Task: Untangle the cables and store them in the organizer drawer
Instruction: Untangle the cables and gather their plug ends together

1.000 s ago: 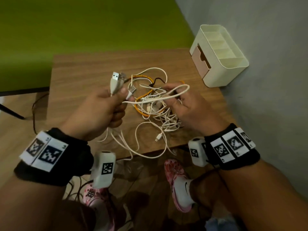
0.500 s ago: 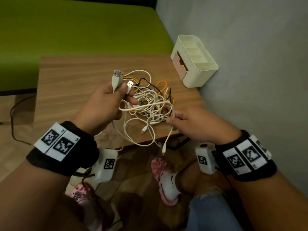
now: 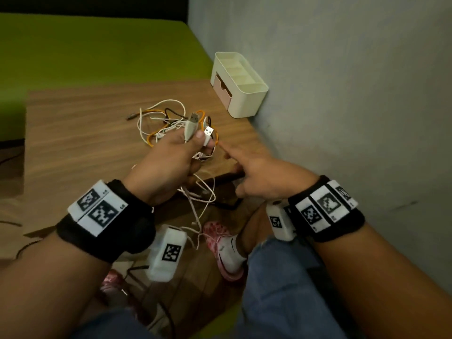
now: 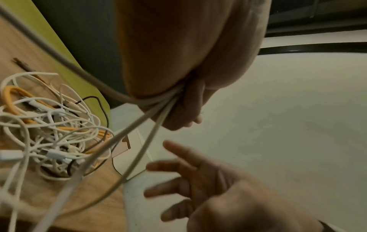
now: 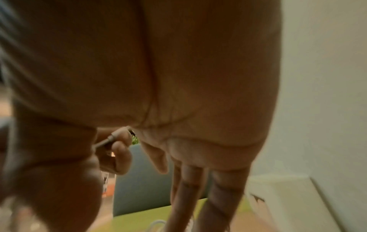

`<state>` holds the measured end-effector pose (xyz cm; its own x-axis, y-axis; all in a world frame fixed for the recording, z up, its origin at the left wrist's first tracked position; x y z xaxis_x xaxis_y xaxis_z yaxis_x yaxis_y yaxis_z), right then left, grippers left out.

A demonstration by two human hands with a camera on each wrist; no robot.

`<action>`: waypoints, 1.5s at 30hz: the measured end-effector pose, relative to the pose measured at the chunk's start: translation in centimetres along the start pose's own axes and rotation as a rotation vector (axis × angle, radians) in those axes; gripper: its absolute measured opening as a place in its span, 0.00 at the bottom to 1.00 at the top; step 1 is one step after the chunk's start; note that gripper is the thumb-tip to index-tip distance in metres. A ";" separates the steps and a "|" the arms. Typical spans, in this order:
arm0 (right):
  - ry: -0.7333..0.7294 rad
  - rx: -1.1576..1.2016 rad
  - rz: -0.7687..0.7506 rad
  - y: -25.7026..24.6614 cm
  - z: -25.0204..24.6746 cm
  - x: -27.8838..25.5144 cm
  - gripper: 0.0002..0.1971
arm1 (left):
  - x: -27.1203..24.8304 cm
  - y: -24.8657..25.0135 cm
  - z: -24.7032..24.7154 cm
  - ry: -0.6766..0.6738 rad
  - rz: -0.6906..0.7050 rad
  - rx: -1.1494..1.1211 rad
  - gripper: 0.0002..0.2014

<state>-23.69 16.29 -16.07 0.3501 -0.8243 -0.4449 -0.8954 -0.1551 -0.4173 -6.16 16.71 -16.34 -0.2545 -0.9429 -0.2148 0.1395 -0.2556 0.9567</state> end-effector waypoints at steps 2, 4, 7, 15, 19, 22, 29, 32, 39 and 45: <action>0.015 0.225 -0.076 -1.0 0.5 -0.7 0.52 | -0.3 0.0 0.8 -0.014 0.021 -0.090 0.12; -0.019 0.420 -0.117 -2.2 1.8 -1.3 0.46 | -0.3 0.2 1.2 -0.045 0.036 -0.168 0.12; -0.217 0.541 -0.129 -3.3 4.3 -1.6 0.24 | 0.1 0.4 0.6 -0.075 0.036 -0.210 0.12; 0.152 0.494 -0.092 -3.0 1.8 2.7 0.22 | 1.0 -2.0 -4.1 -0.101 -0.193 -0.266 0.21; 0.353 0.577 -0.198 -4.2 0.2 5.9 0.25 | 2.0 -1.9 -4.9 -0.106 -0.208 -0.247 0.15; 0.364 0.530 -0.244 -4.9 -0.6 8.5 0.24 | 3.5 -2.2 -5.3 -0.084 -0.163 -0.160 0.13; 0.319 0.495 -0.333 -4.0 -0.3 12.8 0.25 | 6.6 -3.9 -7.1 -0.109 -0.202 -0.002 0.16; 0.247 0.575 -0.362 -3.0 0.2 14.0 0.21 | 7.3 -4.7 -7.6 -0.173 -0.235 -0.004 0.17; 0.109 0.518 -0.441 -2.3 0.0 15.2 0.12 | 7.8 -5.9 -9.0 -0.267 -0.369 -0.074 0.19; 0.109 0.510 -0.478 -3.0 0.4 15.9 0.15 | 7.9 -5.4 -10.1 -0.226 -0.374 -0.002 0.19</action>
<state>-15.30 3.89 -22.22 0.6190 -0.7838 -0.0496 -0.4007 -0.2609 -0.8783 0.69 8.46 -25.21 -0.4904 -0.7150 -0.4982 -0.0006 -0.5714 0.8206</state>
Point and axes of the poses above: each hand's wrist, its own x-axis towards the middle knuckle, its own z-axis out of the palm, y = z × x, the point moved 3 cm from there along x, towards the middle knuckle
